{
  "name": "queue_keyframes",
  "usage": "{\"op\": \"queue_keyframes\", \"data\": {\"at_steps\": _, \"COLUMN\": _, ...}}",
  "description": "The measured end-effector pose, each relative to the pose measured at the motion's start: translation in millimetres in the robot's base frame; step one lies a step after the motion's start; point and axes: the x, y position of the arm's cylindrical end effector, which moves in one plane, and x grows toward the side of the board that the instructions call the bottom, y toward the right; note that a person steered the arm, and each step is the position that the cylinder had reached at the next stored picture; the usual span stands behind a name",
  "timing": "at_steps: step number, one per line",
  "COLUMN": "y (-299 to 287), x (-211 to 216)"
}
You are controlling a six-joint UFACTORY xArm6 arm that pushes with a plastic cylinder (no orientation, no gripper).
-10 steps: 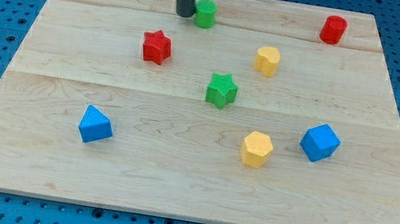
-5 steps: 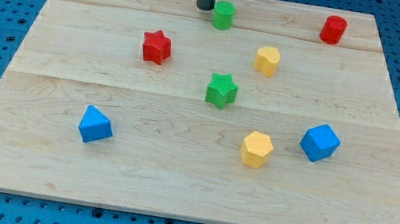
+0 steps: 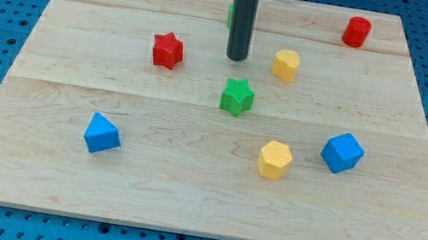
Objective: Push the yellow heart towards right to the green circle
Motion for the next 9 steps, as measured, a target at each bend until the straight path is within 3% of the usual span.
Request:
{"op": "queue_keyframes", "data": {"at_steps": 1, "y": 65.6, "x": 21.0}}
{"op": "queue_keyframes", "data": {"at_steps": 2, "y": 88.5, "x": 17.3}}
{"op": "queue_keyframes", "data": {"at_steps": 3, "y": 54.3, "x": -12.4}}
{"op": "queue_keyframes", "data": {"at_steps": 4, "y": 24.1, "x": -13.0}}
{"op": "queue_keyframes", "data": {"at_steps": 7, "y": 70.2, "x": -30.0}}
{"op": "queue_keyframes", "data": {"at_steps": 9, "y": 32.5, "x": -52.5}}
